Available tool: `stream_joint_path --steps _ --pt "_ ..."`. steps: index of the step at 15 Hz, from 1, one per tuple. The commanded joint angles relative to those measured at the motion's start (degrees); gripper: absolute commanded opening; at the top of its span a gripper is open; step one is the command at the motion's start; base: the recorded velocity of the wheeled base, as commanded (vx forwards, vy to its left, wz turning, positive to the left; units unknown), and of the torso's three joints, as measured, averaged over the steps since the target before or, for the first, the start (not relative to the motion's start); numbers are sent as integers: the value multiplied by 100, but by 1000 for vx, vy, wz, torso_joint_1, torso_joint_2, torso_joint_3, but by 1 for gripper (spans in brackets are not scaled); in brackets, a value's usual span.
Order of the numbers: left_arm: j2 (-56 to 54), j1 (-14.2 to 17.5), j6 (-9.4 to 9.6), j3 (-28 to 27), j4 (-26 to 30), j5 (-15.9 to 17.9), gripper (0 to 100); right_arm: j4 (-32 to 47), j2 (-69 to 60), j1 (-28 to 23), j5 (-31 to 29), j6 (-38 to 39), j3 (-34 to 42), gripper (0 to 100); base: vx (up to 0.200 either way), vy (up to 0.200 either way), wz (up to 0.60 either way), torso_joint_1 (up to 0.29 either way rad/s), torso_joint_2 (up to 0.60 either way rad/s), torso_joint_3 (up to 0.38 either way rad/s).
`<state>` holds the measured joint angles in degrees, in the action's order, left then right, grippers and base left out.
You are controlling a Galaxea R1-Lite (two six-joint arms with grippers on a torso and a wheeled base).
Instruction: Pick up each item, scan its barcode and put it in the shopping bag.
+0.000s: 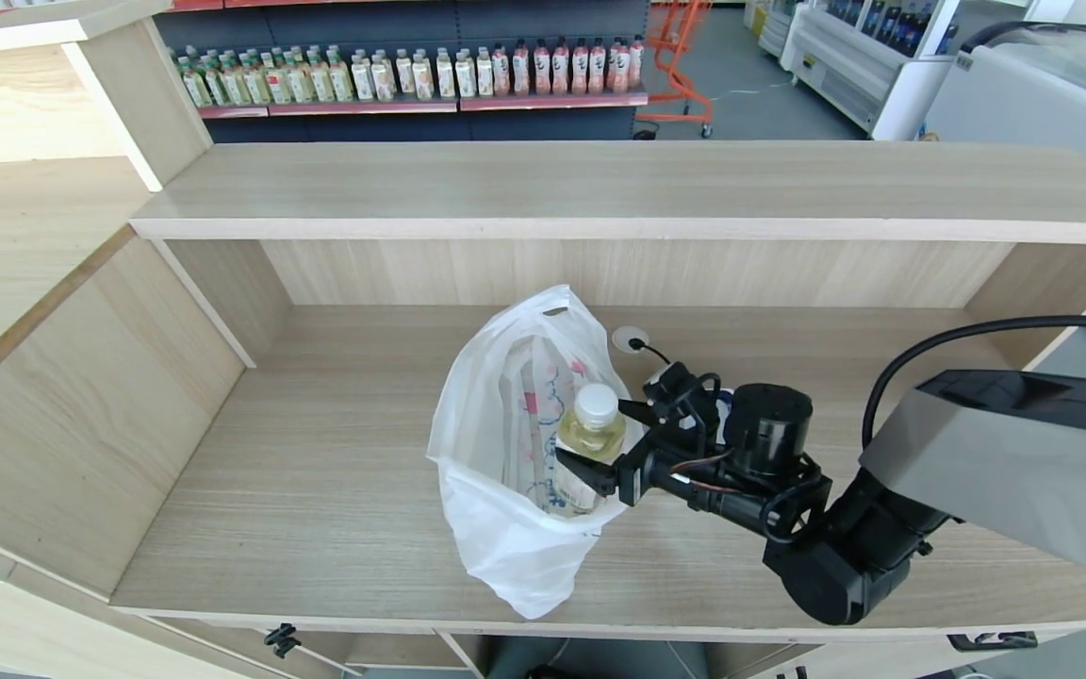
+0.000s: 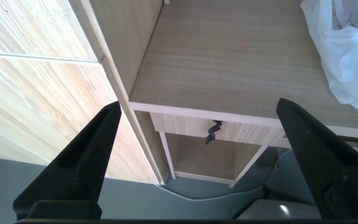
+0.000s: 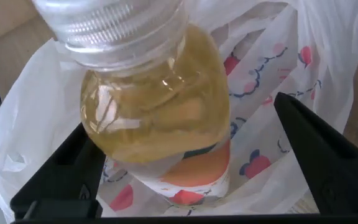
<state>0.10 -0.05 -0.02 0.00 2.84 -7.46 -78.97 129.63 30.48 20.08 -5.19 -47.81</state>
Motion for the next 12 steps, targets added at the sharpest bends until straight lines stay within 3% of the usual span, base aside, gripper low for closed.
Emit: stream_joint_path --steps 1,3,5,9,12 --pt "-1 -4 2 0 6 -1 100 22 -290 2 5 405 9 100 0 0 0 0 0 0" --pt "-1 -4 2 0 6 -1 100 119 -861 55 14 1047 79 100 0 0 0 0 0 0" --pt "-1 -4 -6 0 -3 -1 100 514 -1511 72 14 1170 369 100 0 0 0 0 0 0" --pt "-1 -4 -6 0 -3 -1 100 1428 -3542 -297 66 1249 1881 100 0 0 0 0 0 0" --pt "-1 -4 2 0 6 -1 100 1613 -4464 -358 49 1662 2092 100 0 0 0 0 0 0"
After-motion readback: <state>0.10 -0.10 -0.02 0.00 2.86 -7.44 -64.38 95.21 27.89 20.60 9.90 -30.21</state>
